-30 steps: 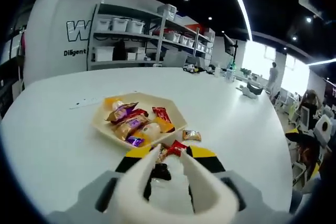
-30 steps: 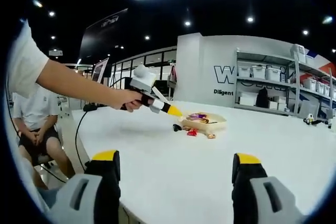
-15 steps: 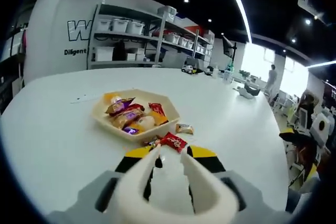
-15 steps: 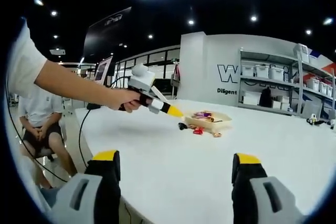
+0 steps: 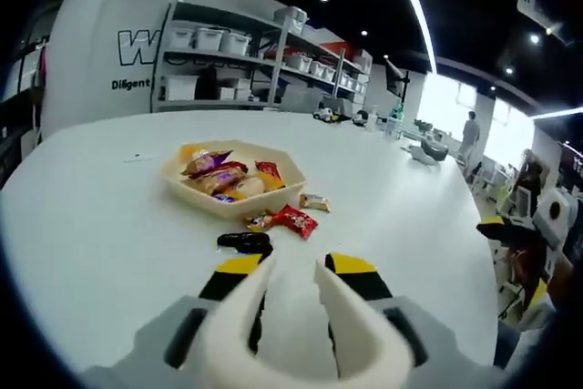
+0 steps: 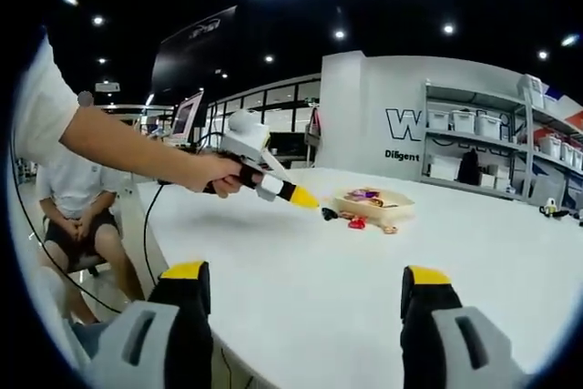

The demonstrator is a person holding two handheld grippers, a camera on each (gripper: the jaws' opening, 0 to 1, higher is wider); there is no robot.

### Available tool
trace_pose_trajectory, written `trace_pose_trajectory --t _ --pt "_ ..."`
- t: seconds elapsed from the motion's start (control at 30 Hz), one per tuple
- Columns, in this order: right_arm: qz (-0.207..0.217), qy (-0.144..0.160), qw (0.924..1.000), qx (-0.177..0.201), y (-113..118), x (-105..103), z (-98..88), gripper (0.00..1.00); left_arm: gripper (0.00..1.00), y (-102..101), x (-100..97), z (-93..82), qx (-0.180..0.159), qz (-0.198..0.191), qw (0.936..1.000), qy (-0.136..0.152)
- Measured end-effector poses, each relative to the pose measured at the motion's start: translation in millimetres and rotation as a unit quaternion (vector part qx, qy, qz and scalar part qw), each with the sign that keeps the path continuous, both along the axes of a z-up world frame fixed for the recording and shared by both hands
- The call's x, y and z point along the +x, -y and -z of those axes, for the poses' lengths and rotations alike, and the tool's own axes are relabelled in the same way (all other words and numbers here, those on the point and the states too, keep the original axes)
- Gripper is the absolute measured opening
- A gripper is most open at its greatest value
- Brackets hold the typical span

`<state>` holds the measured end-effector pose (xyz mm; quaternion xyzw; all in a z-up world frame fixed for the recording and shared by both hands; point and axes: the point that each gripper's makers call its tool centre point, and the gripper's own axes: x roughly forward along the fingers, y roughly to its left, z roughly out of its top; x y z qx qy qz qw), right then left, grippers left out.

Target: Place the target food into the container with the food tongs after gripping and lifting it, then release it inside without dropping or visibly crushing the food.

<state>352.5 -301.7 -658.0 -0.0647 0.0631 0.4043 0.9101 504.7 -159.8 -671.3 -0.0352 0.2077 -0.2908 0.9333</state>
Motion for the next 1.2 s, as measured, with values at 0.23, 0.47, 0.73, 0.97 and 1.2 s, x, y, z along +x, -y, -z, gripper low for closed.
trace_pose_trajectory --t 0.23,0.47,0.73,0.97,1.2 --pt "-0.013 -0.003 0.9999 0.002 -7 -4 1.3 0.86 0.25 1 -8.9 7.9 -0.01 -0.001 0.9999 -0.003" --pt "-0.019 -0.004 0.9998 0.003 -12 -7 2.4 0.86 0.25 7 -19.0 11.0 -0.016 0.004 0.9998 0.006" --pt "-0.022 -0.003 0.9997 -0.002 -14 -10 3.0 0.86 0.25 9 -19.5 16.0 -0.015 0.011 0.999 0.04" --pt "-0.022 -0.002 0.9998 0.0 -14 -10 1.3 0.87 0.25 7 -18.2 10.8 -0.01 0.019 0.9961 0.086" --pt "-0.025 -0.002 0.9997 -0.002 -17 -11 3.8 0.87 0.25 14 -25.1 -5.0 -0.035 0.046 0.9889 0.137"
